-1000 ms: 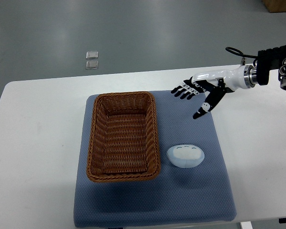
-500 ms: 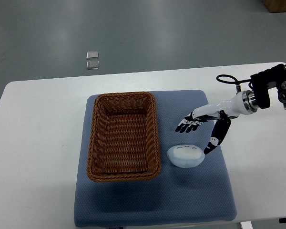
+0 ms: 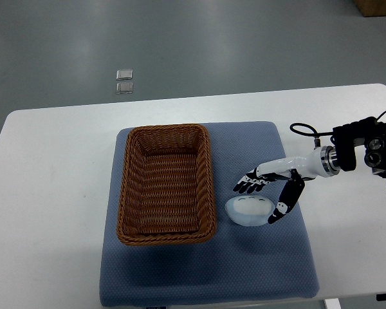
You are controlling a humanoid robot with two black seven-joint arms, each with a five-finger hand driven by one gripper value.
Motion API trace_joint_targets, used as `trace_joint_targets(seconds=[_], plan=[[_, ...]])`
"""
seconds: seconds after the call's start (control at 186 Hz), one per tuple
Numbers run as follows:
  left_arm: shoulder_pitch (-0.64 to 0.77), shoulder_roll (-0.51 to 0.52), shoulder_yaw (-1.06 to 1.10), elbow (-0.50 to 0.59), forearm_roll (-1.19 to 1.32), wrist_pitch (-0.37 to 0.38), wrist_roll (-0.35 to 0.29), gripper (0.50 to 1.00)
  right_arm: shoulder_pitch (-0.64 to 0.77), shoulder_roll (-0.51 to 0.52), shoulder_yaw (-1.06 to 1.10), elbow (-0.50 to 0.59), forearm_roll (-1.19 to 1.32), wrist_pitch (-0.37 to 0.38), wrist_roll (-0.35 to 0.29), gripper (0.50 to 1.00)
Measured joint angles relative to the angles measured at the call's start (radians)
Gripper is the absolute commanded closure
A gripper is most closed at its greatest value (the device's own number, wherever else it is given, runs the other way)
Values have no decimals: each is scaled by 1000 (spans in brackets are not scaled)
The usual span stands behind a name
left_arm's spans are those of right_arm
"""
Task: Place blue toy in brown basket
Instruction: 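Close the right hand fingers around the white egg-shaped toy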
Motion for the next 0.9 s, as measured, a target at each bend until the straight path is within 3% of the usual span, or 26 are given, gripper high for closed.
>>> trace_joint_targets(seconds=[0.538, 0.645, 0.688, 0.742, 0.806, 0.898], plan=[[0, 0, 0, 0, 0, 0, 0, 500, -86, 16, 47, -9, -7, -59, 0, 611], [0, 0, -1, 1, 0, 0, 0, 500, -97, 24, 47, -16, -9, -71, 0, 681], [0, 0, -1, 1, 0, 0, 0, 500, -102, 25, 47, -18, -10, -73, 1, 732], [0, 0, -2, 2, 0, 0, 0, 500, -107, 27, 46, -22, -11, -75, 1, 875], [0, 0, -2, 2, 0, 0, 0, 500, -110, 31, 46, -28, -19, -83, 2, 997], [0, 0, -2, 2, 0, 0, 0, 500, -116, 39, 45, -34, -46, -101, 2, 1000]])
